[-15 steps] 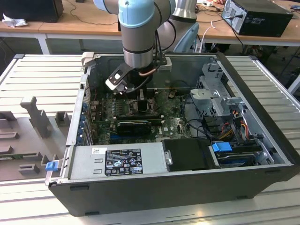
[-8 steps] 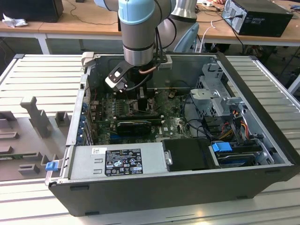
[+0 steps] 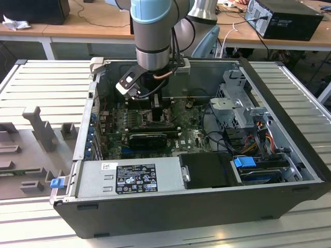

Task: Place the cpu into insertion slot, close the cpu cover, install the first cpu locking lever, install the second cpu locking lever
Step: 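Place the cpu into insertion slot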

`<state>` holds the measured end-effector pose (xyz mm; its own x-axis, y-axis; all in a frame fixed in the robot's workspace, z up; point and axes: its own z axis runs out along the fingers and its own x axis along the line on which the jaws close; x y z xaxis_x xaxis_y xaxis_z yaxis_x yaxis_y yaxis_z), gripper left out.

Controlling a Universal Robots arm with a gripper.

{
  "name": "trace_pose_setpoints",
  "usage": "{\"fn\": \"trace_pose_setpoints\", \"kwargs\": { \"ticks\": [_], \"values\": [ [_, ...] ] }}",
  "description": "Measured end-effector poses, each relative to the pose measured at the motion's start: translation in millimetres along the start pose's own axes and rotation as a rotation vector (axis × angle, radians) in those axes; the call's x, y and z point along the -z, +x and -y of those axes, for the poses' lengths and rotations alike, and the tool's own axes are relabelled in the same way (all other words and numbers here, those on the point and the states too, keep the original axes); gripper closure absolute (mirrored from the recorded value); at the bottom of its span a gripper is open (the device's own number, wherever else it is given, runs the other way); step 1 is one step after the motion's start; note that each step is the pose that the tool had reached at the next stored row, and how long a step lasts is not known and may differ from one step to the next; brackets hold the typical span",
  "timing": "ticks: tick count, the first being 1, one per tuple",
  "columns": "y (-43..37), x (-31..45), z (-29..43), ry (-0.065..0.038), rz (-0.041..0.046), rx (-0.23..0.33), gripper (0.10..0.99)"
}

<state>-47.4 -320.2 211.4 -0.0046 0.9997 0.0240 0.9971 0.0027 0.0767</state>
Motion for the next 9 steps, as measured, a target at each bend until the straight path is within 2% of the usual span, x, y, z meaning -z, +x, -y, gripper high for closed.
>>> {"fn": "trace_pose_setpoints", "kwargs": {
  "ticks": [6,9],
  "values": [
    [0.1,2.7,-0.2,0.001,0.0001,0.0,0.976],
    [0.1,5.5,-0.4,0.001,0.0001,0.0,0.98]
  ]
}}
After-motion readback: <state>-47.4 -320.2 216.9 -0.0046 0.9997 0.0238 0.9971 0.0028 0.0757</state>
